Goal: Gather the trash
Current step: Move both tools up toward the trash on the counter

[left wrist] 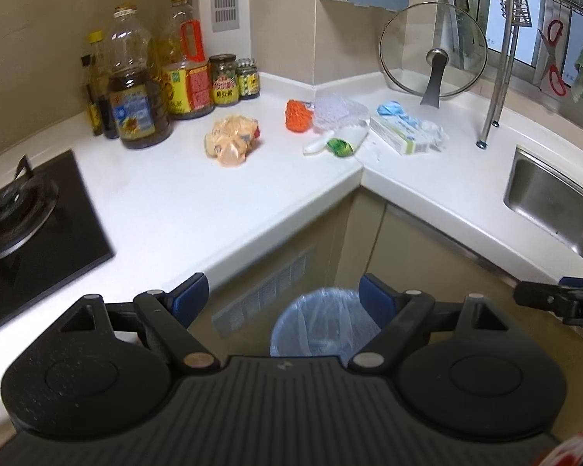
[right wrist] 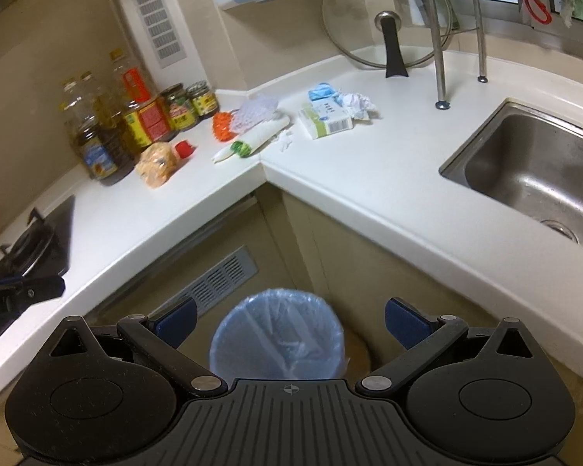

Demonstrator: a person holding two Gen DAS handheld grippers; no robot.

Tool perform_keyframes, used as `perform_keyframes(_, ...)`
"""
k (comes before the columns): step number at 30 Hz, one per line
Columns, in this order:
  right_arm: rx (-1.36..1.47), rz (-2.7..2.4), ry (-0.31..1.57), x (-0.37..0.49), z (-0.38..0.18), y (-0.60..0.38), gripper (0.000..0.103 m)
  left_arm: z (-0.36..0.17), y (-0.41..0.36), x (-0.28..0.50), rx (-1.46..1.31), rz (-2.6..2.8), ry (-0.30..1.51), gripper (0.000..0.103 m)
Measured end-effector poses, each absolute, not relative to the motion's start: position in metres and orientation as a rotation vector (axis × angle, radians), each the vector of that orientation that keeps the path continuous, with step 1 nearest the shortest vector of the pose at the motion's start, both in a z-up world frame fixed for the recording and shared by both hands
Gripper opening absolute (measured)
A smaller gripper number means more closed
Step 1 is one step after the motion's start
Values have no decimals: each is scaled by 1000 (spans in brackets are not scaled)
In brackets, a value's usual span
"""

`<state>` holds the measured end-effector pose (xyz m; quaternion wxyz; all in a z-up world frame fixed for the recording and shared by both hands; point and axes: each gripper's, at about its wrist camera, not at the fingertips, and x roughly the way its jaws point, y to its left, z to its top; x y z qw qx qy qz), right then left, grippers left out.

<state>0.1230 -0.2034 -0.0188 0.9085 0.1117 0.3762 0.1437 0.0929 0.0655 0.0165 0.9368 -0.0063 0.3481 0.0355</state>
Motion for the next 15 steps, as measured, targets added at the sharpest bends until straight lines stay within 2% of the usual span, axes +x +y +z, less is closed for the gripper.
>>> perform_keyframes(11,262,244,758,214,-23,-170,103,10,112,205,26,34,712,81)
perform_keyframes(15,269,239,751,249,-27,-153,103,6,130,243,51,26,709,77)
